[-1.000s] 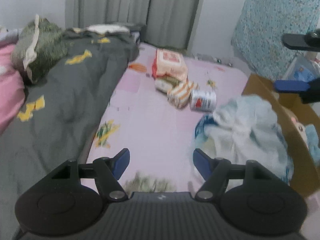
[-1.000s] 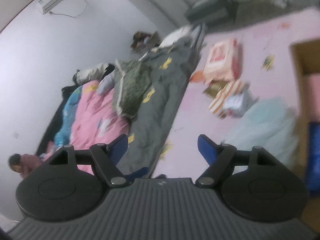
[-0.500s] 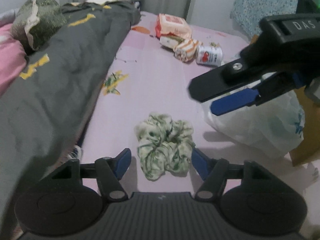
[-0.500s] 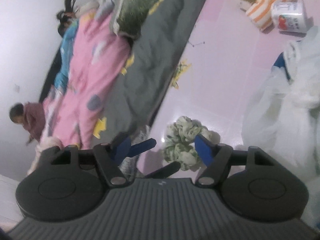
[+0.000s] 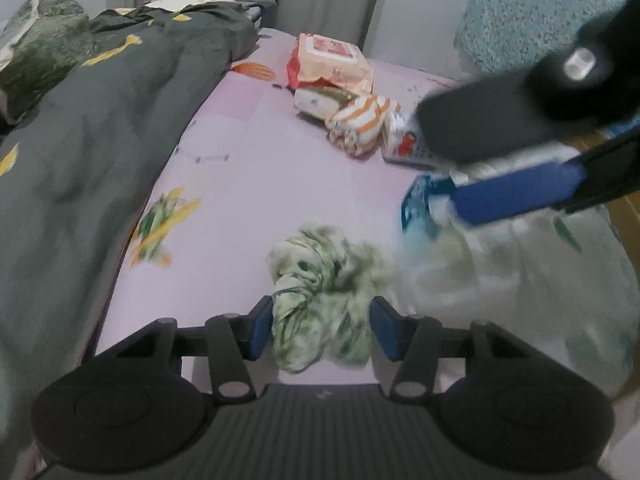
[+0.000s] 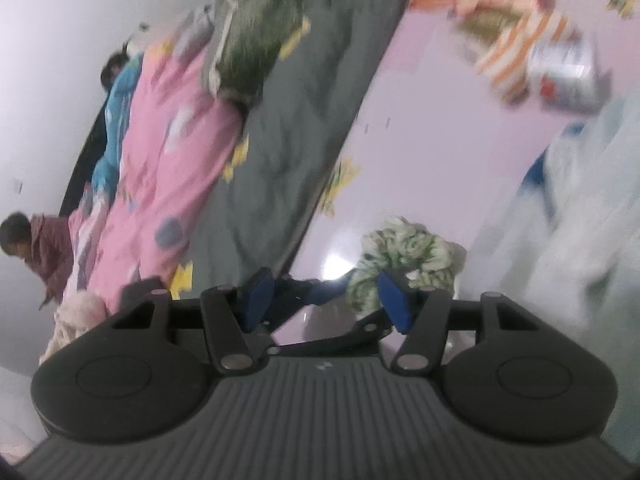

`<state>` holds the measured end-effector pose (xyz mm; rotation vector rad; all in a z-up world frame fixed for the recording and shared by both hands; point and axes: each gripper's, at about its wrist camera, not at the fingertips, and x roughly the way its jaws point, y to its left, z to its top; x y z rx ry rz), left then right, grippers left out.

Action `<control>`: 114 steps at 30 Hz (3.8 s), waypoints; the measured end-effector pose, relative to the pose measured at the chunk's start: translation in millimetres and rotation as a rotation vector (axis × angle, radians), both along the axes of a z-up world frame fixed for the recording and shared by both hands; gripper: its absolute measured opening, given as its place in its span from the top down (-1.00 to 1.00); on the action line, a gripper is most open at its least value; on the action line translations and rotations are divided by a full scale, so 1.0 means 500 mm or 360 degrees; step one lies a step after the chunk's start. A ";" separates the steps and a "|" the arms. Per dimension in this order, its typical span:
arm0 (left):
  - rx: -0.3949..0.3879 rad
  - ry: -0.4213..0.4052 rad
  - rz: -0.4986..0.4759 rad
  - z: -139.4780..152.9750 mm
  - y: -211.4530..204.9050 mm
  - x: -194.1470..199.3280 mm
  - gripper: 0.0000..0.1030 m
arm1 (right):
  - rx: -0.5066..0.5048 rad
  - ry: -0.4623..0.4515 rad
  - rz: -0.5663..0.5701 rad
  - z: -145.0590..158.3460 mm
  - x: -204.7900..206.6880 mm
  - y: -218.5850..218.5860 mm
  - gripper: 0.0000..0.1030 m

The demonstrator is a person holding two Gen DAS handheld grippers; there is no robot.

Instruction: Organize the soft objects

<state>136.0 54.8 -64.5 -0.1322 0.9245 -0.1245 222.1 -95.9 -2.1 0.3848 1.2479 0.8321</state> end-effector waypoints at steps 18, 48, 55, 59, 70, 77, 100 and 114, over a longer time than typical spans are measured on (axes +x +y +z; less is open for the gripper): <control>-0.0250 -0.0072 -0.0102 0.078 -0.064 0.220 -0.32 | -0.0252 0.0316 -0.0675 -0.060 0.384 -0.194 -0.48; -0.0669 0.0193 0.0052 0.030 -0.048 0.317 -0.23 | -0.0051 0.0538 -0.0580 -0.152 0.390 -0.201 -0.57; -0.0930 0.0152 0.0226 0.028 0.067 0.265 -0.23 | -0.0011 0.0496 -0.0400 -0.116 0.367 -0.115 -0.59; -0.0939 0.0207 0.0347 -0.001 0.117 0.253 -0.23 | -0.0060 0.0494 -0.0335 -0.125 0.364 -0.060 -0.59; -0.1016 0.0183 0.0437 -0.032 0.189 0.216 -0.23 | -0.0096 0.0480 -0.0203 -0.139 0.334 0.062 -0.60; -0.0865 0.0066 0.0441 0.002 0.217 0.182 -0.24 | 0.0010 0.0449 -0.0172 -0.115 0.321 0.089 -0.59; -0.0601 0.0047 0.0264 0.040 0.174 0.151 0.42 | -0.0152 0.0334 -0.0145 -0.130 0.273 0.122 0.37; -0.0503 -0.0052 0.0238 0.186 0.087 0.121 0.42 | -0.0015 0.0208 -0.0212 -0.006 0.223 0.038 0.45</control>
